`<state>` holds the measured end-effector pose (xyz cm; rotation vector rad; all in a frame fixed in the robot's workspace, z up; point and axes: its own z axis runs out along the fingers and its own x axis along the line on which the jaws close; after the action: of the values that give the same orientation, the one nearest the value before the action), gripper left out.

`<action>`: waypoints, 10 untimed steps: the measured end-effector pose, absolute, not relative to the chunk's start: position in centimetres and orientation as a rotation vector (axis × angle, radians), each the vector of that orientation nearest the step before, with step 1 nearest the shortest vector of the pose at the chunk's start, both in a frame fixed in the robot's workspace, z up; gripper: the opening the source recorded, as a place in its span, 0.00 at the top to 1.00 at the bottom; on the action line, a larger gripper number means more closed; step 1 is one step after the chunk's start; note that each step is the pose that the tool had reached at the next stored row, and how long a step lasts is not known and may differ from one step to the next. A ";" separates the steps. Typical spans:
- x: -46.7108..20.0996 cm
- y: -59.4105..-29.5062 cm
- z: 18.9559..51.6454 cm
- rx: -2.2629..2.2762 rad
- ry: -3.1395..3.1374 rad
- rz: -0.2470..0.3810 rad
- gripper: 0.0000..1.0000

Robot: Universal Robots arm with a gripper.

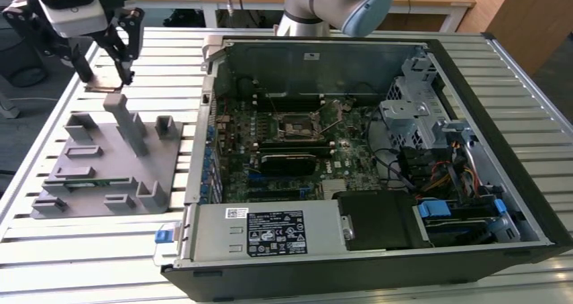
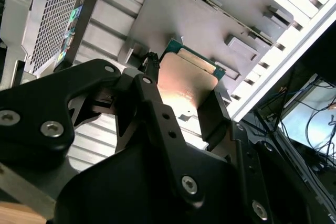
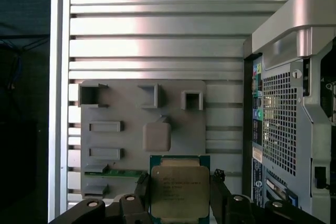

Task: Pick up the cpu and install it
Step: 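Pick up the cpu and move it towards the insertion slot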

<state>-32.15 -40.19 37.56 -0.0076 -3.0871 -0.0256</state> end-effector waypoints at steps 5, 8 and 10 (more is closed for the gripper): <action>-32.2 -40.2 38.3 -0.007 -3.087 -0.026 0.46; -32.1 -40.2 38.3 -0.007 -3.087 -0.026 0.46; -31.9 -40.2 38.4 -0.007 -3.087 -0.025 0.46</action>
<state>-31.91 -40.19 38.36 -0.0070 -3.0869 -0.0252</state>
